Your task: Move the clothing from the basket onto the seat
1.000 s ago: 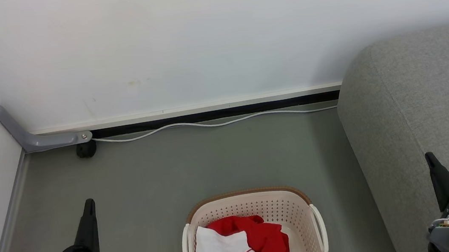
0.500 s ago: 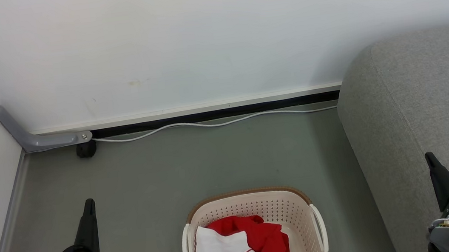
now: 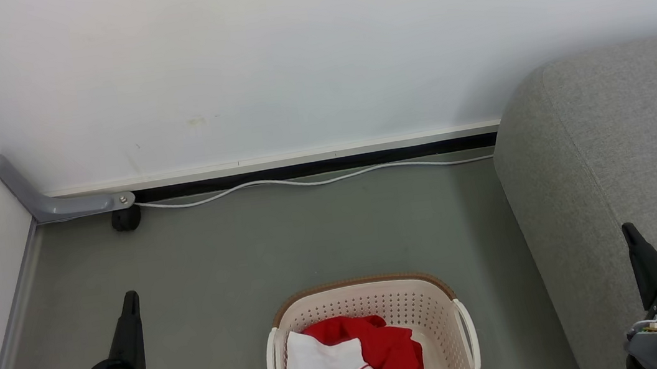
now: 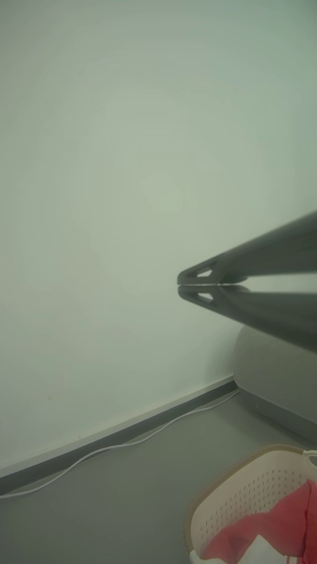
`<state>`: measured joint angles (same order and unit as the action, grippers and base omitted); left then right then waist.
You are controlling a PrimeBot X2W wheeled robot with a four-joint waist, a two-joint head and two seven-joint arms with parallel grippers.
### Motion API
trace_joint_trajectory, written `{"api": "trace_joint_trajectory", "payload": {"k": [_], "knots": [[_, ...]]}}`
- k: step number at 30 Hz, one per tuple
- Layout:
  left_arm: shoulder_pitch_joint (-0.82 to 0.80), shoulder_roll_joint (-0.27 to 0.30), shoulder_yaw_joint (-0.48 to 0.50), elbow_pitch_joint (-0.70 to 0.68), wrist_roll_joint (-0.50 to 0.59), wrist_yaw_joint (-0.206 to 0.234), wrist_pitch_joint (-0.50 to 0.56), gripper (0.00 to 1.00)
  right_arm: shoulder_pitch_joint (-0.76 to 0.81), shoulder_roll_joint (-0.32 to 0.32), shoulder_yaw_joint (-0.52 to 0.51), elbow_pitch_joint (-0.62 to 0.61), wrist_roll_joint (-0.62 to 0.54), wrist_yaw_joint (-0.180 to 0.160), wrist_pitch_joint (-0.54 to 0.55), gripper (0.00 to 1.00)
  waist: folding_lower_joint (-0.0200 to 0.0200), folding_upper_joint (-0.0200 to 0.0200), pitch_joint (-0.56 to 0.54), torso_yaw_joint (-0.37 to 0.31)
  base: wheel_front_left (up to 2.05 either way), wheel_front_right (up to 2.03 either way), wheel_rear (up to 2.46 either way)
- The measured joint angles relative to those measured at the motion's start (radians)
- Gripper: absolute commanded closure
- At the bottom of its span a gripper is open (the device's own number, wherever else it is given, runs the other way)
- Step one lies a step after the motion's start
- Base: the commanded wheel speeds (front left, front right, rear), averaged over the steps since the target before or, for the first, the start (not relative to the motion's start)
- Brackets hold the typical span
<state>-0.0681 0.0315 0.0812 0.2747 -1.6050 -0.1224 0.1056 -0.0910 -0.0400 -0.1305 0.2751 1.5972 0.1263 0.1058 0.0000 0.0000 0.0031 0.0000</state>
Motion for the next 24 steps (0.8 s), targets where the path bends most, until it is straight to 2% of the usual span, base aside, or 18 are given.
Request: {"api": "trace_joint_trajectory", "payload": {"k": [22, 23, 24], "knots": [[0.000, 0.000, 0.000, 0.000, 0.000, 0.000, 0.000, 1.00, 0.000, 0.000, 0.000, 0.000, 0.000, 0.000, 0.000, 1.00, 0.0000, 0.0000, 0.000, 0.000, 0.00, 0.00, 0.00], [0.001, -0.001, 0.000, 0.005, 0.000, 0.000, 0.000, 0.00, 0.000, 0.001, 0.001, 0.005, -0.001, 0.000, 0.000, 0.00, 0.0000, 0.0000, 0.000, 0.000, 0.00, 0.00, 0.00], [0.004, -0.005, -0.001, 0.016, 0.000, 0.000, 0.000, 0.00, 0.004, 0.004, 0.003, 0.015, -0.001, 0.000, 0.000, 0.00, 0.0000, 0.0000, 0.000, 0.000, 0.00, 0.00, 0.00]]}}
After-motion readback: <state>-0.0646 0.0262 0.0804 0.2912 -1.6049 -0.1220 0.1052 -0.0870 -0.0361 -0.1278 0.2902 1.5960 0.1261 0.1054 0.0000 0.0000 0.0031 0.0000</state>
